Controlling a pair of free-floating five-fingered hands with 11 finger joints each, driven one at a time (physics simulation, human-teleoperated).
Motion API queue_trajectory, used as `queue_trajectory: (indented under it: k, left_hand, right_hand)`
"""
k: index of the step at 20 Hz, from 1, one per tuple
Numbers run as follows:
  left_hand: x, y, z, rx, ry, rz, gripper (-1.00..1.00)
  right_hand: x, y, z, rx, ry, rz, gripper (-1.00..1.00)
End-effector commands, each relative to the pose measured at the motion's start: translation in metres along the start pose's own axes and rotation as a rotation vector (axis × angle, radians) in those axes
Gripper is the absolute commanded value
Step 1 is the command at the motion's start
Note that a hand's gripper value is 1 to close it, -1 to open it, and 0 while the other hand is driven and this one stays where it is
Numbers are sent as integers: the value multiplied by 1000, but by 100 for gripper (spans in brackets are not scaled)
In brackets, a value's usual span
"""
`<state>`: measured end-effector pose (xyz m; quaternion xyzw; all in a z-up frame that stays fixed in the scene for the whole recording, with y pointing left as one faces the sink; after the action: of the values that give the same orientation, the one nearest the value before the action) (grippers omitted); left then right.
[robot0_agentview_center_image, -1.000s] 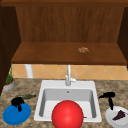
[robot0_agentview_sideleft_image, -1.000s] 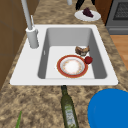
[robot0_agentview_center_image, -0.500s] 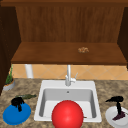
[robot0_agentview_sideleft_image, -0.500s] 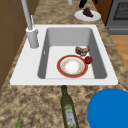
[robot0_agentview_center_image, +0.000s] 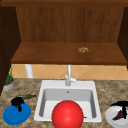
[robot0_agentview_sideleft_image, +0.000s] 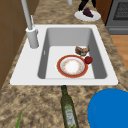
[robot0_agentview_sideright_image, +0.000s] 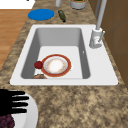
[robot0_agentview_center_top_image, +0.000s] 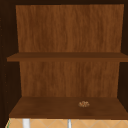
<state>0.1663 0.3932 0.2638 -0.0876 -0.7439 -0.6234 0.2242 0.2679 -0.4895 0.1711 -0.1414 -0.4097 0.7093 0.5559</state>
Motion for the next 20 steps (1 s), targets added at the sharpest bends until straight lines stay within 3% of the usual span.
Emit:
queue_trajectory:
  k: [1,7,8,14,16,20]
  left_hand:
    - [0,0,0,0,0,0,0]
    - [0,0,0,0,0,0,0]
    - [0,0,0,0,0,0,0]
    - [0,0,0,0,0,0,0]
    - [0,0,0,0,0,0,0]
    - [0,0,0,0,0,0,0]
  right_hand:
    - [-17,18,-18,-43,61,-40,-100]
    - [-37,45,-60,-34,148,-50,-100]
    - [-41,49,-56,-16,156,-72,-100]
    - [-57,48,-39,-68,84,-110,-100]
    - [-45,53,-30,-103,59,-127,-100]
    - [-30,52,-13,-159,40,-111,-100]
